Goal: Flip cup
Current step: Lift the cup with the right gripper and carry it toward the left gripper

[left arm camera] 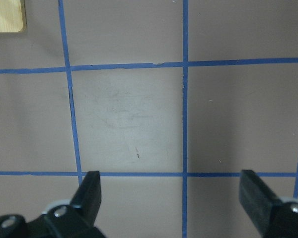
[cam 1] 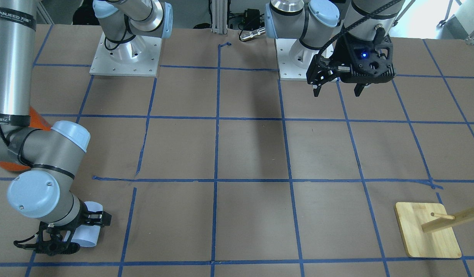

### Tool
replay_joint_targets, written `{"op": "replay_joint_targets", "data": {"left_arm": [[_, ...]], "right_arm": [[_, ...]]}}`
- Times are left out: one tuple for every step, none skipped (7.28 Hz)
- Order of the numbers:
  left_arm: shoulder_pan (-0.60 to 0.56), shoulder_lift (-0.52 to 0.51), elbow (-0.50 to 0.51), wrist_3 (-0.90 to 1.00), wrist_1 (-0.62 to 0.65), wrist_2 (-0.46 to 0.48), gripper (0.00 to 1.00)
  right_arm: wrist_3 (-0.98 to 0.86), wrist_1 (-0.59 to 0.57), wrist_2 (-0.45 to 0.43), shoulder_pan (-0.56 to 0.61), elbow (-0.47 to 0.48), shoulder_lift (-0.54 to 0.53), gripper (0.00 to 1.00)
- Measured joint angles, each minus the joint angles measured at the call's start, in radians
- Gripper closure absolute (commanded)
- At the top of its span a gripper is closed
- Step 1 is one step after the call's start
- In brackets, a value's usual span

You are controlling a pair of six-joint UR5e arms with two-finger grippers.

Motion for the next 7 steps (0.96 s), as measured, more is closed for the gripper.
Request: {"op": "replay_joint_targets", "data": {"left_arm": [[0.000, 0.000, 0.000, 0.000, 0.000, 0.000, 0.00], [0.000, 0.000, -0.001, 0.000, 0.001, 0.000, 0.00], [0.000, 0.000, -0.001, 0.000, 0.000, 0.000, 0.00], [0.000, 0.000, -0.001, 0.000, 0.000, 0.000, 0.00], [0.000, 0.000, -0.001, 0.000, 0.000, 0.000, 0.00], [0.000, 0.000, -0.001, 0.000, 0.001, -0.001, 0.00], [0.000, 0.000, -0.001, 0.000, 0.000, -0.001, 0.00]], "right_arm": [[-0.001, -0.016, 0.005, 0.000, 0.000, 0.003, 0.79], [0.001, -0.031, 0.016, 0.000, -0.002, 0.007, 0.89], [0.003, -0.045, 0.031, 0.003, -0.005, 0.007, 0.91], [0.004, -0.050, 0.039, 0.008, -0.012, 0.004, 0.90], [-0.002, -0.055, 0.042, 0.019, -0.019, -0.002, 0.89], [-0.015, -0.065, 0.043, 0.048, -0.025, -0.015, 0.90], [-0.031, -0.074, 0.043, 0.100, -0.030, -0.034, 0.90]]}}
